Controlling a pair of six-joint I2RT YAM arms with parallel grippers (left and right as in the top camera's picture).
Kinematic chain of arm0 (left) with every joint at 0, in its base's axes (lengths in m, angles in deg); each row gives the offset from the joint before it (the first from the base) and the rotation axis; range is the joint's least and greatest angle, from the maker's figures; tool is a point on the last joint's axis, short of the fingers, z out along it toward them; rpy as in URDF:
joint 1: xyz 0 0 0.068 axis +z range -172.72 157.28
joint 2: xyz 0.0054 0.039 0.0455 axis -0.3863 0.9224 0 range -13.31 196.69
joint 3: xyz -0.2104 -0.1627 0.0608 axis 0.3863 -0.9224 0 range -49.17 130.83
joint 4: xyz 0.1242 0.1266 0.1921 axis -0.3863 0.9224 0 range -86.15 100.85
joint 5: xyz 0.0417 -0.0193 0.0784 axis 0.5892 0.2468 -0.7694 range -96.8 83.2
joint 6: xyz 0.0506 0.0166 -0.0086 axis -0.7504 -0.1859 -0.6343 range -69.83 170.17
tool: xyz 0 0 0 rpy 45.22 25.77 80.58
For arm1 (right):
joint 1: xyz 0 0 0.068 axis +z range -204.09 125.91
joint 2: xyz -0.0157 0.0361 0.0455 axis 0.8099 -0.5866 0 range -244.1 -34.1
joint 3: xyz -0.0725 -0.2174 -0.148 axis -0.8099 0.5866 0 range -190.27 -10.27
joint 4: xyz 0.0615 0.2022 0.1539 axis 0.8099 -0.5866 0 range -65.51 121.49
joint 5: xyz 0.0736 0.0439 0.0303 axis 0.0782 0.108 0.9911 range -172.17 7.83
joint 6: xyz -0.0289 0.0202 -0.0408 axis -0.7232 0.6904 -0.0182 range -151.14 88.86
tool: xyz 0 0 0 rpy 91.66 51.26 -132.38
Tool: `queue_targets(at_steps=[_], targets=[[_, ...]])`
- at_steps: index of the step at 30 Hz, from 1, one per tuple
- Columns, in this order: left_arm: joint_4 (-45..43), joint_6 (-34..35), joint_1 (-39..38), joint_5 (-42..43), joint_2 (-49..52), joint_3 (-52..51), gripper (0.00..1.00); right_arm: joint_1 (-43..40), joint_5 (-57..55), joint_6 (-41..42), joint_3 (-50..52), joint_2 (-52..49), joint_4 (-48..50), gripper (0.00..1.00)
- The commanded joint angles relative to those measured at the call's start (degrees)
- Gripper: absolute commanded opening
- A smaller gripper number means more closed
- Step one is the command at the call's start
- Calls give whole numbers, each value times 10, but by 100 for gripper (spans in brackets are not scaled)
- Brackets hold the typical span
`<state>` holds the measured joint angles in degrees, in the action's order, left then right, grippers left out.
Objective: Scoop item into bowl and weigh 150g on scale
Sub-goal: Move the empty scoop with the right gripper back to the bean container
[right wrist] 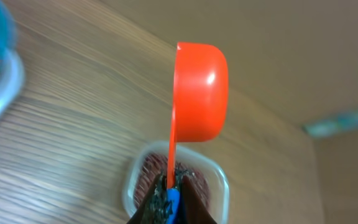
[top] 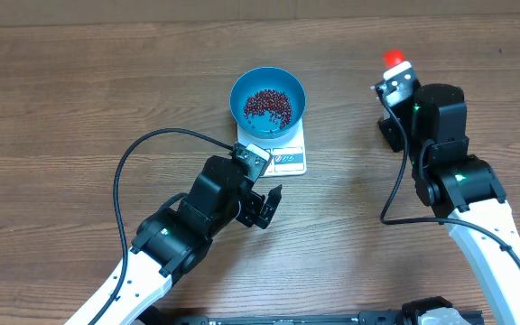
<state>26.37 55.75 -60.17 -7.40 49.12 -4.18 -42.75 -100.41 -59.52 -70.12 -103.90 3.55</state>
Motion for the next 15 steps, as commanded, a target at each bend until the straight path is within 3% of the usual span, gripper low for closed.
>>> queue_targets(at_steps=[1, 7, 15], targets=[[-1, -3, 3, 7, 0, 14, 99, -7, -102, 61, -2, 4, -5, 4], [0, -3, 3, 7, 0, 14, 99, -49, -113, 136, -2, -16, -32, 4], [-1, -3, 3, 6, 0, 14, 100, -105, -44, 141, -2, -75, -39, 4]])
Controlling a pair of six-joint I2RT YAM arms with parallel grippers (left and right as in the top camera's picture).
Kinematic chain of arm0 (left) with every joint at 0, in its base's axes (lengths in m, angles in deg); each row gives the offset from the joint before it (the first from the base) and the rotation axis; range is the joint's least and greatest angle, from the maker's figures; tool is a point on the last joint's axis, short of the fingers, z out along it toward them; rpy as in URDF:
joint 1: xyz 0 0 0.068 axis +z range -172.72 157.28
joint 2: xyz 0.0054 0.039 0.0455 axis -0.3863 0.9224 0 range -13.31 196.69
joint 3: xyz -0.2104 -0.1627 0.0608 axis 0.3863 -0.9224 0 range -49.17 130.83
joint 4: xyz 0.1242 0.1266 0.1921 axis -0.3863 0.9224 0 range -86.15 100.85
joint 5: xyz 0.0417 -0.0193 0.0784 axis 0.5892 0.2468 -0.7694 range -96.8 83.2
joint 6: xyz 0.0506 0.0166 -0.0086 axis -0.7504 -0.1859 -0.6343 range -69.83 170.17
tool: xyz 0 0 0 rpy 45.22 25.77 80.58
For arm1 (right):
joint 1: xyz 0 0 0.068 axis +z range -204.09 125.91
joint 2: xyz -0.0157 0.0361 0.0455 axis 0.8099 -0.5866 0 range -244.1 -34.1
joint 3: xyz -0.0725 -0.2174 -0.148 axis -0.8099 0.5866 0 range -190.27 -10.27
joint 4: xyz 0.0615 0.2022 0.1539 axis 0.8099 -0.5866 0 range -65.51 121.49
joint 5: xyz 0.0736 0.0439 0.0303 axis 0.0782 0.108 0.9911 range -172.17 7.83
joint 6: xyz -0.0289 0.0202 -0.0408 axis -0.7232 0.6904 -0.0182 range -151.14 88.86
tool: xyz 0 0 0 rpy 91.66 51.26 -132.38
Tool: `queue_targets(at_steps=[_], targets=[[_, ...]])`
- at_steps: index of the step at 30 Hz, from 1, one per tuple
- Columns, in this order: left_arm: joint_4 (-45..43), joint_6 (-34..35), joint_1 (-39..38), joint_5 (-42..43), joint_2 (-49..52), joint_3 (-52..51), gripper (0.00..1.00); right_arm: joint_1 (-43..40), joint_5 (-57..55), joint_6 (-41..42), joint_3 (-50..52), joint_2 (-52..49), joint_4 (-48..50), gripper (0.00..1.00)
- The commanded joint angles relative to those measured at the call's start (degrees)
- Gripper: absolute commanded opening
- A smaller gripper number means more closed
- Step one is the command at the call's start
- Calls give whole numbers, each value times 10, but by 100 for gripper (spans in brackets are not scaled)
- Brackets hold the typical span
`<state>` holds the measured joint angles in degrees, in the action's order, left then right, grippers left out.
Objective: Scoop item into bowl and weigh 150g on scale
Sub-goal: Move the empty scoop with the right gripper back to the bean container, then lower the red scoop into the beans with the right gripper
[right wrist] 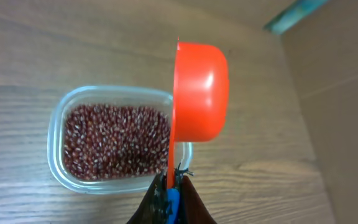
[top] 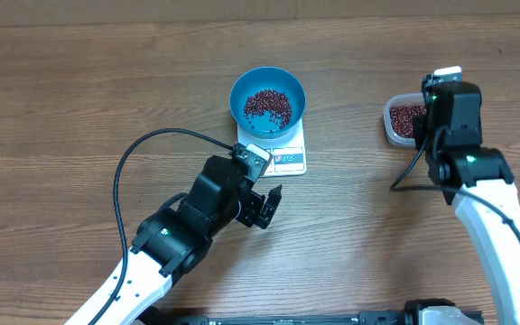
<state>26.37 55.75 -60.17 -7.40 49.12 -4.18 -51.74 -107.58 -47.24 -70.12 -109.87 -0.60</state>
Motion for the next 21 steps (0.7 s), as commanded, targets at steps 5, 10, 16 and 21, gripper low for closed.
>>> queue_targets(at_steps=[5, 10, 16, 21], targets=[[-1, -3, 3, 6, 0, 14, 99, -37, 72, 18, -2, -48, 0, 4], [-1, -3, 3, 6, 0, 14, 100, -39, 87, 17, -2, -56, -8, 4], [-1, -3, 3, 6, 0, 14, 100, -40, 91, 15, -2, -61, -10, 4], [-1, -3, 3, 6, 0, 14, 100, -40, 92, 11, -2, -87, -14, 4]])
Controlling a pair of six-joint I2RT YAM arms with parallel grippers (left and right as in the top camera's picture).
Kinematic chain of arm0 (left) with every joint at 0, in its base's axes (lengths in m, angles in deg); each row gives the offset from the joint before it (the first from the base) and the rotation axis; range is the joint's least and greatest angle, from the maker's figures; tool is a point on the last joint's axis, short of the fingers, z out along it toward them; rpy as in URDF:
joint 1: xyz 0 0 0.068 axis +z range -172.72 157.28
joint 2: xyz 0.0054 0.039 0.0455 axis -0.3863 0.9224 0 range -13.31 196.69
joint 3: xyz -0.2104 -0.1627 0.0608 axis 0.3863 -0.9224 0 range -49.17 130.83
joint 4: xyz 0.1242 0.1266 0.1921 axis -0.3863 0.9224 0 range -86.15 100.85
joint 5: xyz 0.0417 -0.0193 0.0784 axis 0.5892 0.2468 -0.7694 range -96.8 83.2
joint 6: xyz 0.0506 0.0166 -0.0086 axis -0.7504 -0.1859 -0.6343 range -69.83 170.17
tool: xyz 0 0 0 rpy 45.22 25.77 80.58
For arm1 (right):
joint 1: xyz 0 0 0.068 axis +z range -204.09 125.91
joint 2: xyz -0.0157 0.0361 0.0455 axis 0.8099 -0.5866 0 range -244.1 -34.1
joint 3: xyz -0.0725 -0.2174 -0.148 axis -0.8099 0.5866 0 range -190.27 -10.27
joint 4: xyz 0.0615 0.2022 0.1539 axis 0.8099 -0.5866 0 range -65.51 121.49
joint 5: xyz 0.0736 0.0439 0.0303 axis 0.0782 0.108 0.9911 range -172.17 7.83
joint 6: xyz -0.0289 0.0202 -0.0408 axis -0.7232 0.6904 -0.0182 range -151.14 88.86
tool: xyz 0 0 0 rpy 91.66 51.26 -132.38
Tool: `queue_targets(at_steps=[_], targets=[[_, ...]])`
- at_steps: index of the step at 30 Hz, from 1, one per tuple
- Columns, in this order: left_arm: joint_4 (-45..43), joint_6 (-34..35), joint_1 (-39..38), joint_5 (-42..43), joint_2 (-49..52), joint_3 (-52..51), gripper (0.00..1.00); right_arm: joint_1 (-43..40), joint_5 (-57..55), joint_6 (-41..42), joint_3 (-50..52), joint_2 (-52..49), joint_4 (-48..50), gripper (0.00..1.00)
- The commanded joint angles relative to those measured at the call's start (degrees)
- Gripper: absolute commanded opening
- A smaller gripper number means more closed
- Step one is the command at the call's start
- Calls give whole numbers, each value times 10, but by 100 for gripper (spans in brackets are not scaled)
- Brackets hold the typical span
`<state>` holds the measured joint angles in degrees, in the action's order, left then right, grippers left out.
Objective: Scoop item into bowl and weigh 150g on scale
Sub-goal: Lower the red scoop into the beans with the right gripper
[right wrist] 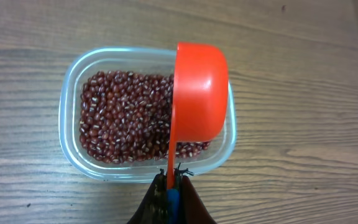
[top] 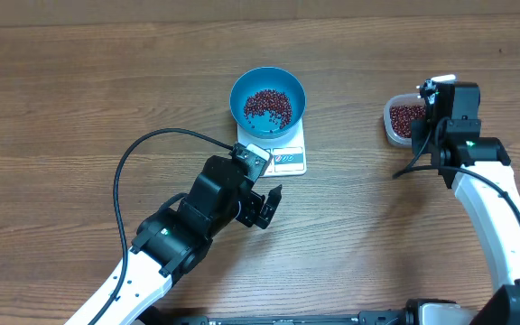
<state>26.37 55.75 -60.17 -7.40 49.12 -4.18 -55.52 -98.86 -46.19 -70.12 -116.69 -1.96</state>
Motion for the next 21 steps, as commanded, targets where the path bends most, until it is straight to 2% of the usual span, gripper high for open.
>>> queue_targets(at_steps=[1, 8, 21], targets=[[-1, -3, 3, 6, 0, 14, 100, -3, 5, 0, -2, -26, -1, 4], [-1, -3, 3, 6, 0, 14, 100, -3, 5, 0, -2, -62, -8, 4], [-1, -3, 3, 6, 0, 14, 99, -26, 3, 0, -2, -63, -6, 4]])
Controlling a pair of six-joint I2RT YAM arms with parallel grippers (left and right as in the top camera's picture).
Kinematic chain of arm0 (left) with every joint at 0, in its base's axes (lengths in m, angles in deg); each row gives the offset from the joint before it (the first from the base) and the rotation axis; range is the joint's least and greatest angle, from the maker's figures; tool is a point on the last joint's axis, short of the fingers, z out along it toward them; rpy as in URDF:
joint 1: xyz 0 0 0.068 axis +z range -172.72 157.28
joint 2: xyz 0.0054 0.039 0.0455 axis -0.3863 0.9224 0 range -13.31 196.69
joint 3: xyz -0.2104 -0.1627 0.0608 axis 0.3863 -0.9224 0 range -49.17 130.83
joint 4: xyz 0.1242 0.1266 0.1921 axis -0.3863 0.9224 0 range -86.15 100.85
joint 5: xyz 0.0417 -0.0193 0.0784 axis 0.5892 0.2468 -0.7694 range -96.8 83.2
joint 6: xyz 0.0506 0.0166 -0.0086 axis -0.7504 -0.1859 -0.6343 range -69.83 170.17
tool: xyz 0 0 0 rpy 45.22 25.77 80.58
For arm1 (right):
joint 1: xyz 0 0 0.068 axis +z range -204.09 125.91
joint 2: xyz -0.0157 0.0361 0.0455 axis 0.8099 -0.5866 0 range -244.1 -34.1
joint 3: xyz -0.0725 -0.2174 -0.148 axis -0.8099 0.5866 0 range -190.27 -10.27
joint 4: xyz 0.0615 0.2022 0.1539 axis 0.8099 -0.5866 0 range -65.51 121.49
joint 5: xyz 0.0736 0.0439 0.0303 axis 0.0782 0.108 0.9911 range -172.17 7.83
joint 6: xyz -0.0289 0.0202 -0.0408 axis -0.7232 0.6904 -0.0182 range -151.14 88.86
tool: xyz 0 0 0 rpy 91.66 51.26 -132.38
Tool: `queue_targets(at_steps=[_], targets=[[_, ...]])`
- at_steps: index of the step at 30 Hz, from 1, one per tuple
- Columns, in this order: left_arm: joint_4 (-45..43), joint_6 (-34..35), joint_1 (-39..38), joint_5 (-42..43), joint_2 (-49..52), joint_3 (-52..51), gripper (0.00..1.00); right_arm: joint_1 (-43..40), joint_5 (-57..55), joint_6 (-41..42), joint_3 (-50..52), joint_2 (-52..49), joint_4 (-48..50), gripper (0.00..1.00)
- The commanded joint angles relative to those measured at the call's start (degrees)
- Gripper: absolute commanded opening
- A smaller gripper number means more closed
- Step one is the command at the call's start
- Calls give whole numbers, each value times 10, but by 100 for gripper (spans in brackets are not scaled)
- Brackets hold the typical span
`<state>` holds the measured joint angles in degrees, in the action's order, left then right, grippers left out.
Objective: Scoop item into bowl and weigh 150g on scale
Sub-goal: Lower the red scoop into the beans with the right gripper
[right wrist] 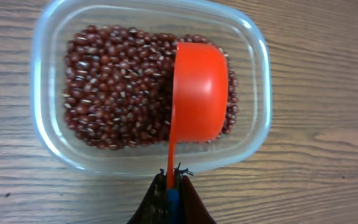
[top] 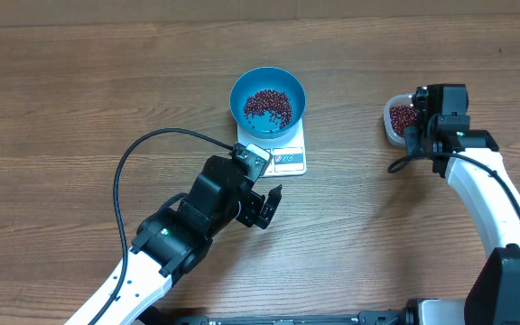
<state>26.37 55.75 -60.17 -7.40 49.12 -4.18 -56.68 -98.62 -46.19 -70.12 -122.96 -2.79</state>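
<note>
A blue bowl (top: 268,99) holding some red beans stands on the white scale (top: 281,153) at the table's middle back. At the right, a clear plastic container (top: 397,117) (right wrist: 48,134) is full of red beans (right wrist: 117,93). My right gripper (top: 430,113) (right wrist: 171,186) is shut on the handle of an orange scoop (right wrist: 197,93), whose cup is turned on its side, down among the beans. The left gripper (top: 267,206) hangs open over the wood in front of the scale, holding nothing.
A black cable (top: 143,149) loops from the left arm across the wood. Another cable (top: 403,162) trails beside the right arm. The wooden table (top: 79,81) runs to a far edge behind the bowl.
The right gripper has come down and closer to the bean container; the scoop's cup, which hung above the beans, is now sunk among them. The left arm has not moved.
The right gripper held the empty orange scoop left of the container, nearer the scale. Then it stood over the container's right edge, then above the beans. Now the cup is in the beans. Bowl, scale and left arm stayed put throughout.
</note>
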Motion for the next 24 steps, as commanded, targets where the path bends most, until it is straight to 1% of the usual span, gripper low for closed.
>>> queue_targets(at_steps=[1, 7, 12, 14, 24], targets=[[-1, -3, 3, 6, 0, 14, 99, -20, 0, 0, -2, 0, 1, 4], [-1, -3, 3, 6, 0, 14, 100, -32, 3, 0, -1, 0, -3, 4], [-5, -3, 3, 4, 0, 14, 100, -32, 44, -7, -1, -3, -3, 4], [-5, -3, 3, 4, 0, 14, 100, -32, 43, -19, -1, -9, -4, 4], [-5, -3, 3, 4, 0, 14, 100, -32, 44, -19, -1, -56, -5, 4]])
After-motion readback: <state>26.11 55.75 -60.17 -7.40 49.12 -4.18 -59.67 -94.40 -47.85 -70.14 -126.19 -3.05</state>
